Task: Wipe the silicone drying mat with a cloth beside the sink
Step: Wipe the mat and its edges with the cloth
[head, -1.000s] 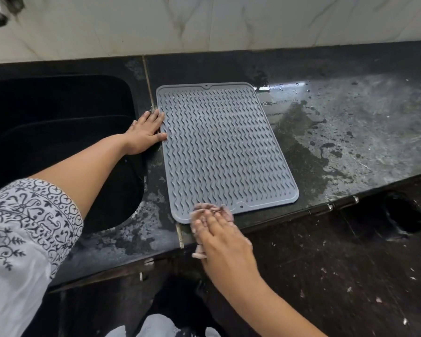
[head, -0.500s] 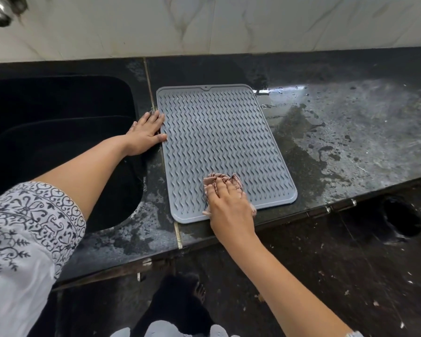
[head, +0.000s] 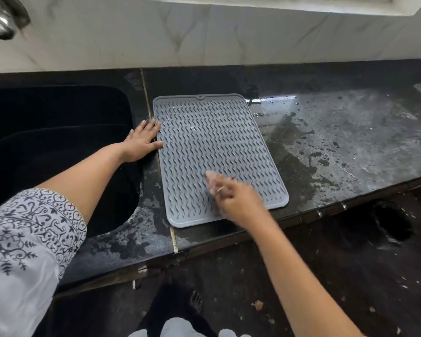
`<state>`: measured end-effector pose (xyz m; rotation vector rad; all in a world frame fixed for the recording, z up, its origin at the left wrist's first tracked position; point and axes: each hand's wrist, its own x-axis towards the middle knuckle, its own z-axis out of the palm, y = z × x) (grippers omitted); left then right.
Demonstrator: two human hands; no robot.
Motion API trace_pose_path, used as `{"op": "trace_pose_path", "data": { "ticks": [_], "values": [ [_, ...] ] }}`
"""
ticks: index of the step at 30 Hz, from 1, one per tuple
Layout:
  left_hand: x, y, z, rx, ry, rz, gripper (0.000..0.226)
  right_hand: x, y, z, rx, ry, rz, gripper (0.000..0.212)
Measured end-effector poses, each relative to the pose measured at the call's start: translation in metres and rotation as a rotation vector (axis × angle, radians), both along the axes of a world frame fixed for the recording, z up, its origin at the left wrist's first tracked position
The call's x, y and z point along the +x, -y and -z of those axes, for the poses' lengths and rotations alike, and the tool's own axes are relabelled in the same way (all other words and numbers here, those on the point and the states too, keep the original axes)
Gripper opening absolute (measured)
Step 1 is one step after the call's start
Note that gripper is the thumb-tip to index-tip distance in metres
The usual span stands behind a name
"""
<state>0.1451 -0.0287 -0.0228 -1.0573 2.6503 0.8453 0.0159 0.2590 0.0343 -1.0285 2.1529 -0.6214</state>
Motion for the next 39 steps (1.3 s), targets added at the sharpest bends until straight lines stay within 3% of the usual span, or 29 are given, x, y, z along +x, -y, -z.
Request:
{"op": "trace_pose_path", "data": {
  "ticks": [3,8,9,12,13,15,17,19,21,25,27,29,30,32,34,36,39],
  "values": [
    [0.0,0.0,0.002,0.012,-0.007,-0.004,0.066,0.035,-0.004,0.023,0.078,-0.516,-0.281,0.054],
    [0.0,0.001,0.003,0.015,-0.029,-0.017,0.068,0.023,0.014,0.004,0.206,-0.525,-0.362,0.048],
    [0.0,0.001,0.004,0.016,-0.042,-0.019,0.07,0.015,0.024,-0.008,0.24,-0.425,-0.337,0.041],
    [0.003,-0.001,0.006,0.038,-0.115,-0.048,0.075,-0.017,0.054,-0.041,0.14,0.282,-0.027,0.019],
    [0.004,-0.001,0.007,0.04,-0.138,-0.059,0.077,-0.028,0.067,-0.046,0.05,0.417,0.048,0.014],
    [0.005,0.0,0.008,0.038,-0.155,-0.061,0.079,-0.046,0.102,-0.045,-0.125,0.479,0.155,0.015],
    [0.006,0.001,0.008,0.021,-0.157,-0.042,0.08,-0.05,0.144,-0.028,-0.201,0.196,0.143,0.03],
    [0.007,0.003,0.012,-0.017,-0.171,-0.032,0.081,-0.046,0.18,-0.005,-0.102,-0.293,-0.089,0.039],
    [0.006,0.003,0.015,-0.048,-0.177,-0.038,0.081,-0.037,0.196,0.016,0.008,-0.579,-0.264,0.042],
    [0.008,0.005,0.016,-0.095,-0.117,-0.008,0.082,-0.036,0.188,0.0,0.184,-0.575,-0.32,0.024],
    [0.008,0.01,0.009,-0.183,-0.192,0.004,0.084,-0.041,0.185,-0.023,0.3,-0.335,-0.303,0.022],
    [0.004,0.026,-0.001,-0.258,-0.396,-0.084,0.072,-0.04,0.194,-0.039,0.241,-0.048,-0.176,0.024],
    [-0.002,0.039,-0.005,-0.299,-0.467,-0.138,0.062,-0.039,0.205,-0.041,0.173,-0.01,-0.13,0.026],
    [-0.017,0.069,-0.011,-0.361,-0.433,-0.164,0.048,-0.037,0.235,-0.035,0.033,-0.102,-0.084,0.027],
    [-0.033,0.097,-0.014,-0.351,-0.256,-0.077,0.046,-0.031,0.269,-0.02,-0.053,-0.27,-0.121,0.028],
    [-0.043,0.114,-0.01,-0.296,-0.107,0.047,0.049,-0.023,0.293,-0.001,-0.05,-0.411,-0.22,0.03],
    [-0.043,0.125,0.006,-0.192,-0.081,0.132,0.051,-0.016,0.306,0.023,-0.009,-0.634,-0.321,0.032]
  ]
}}
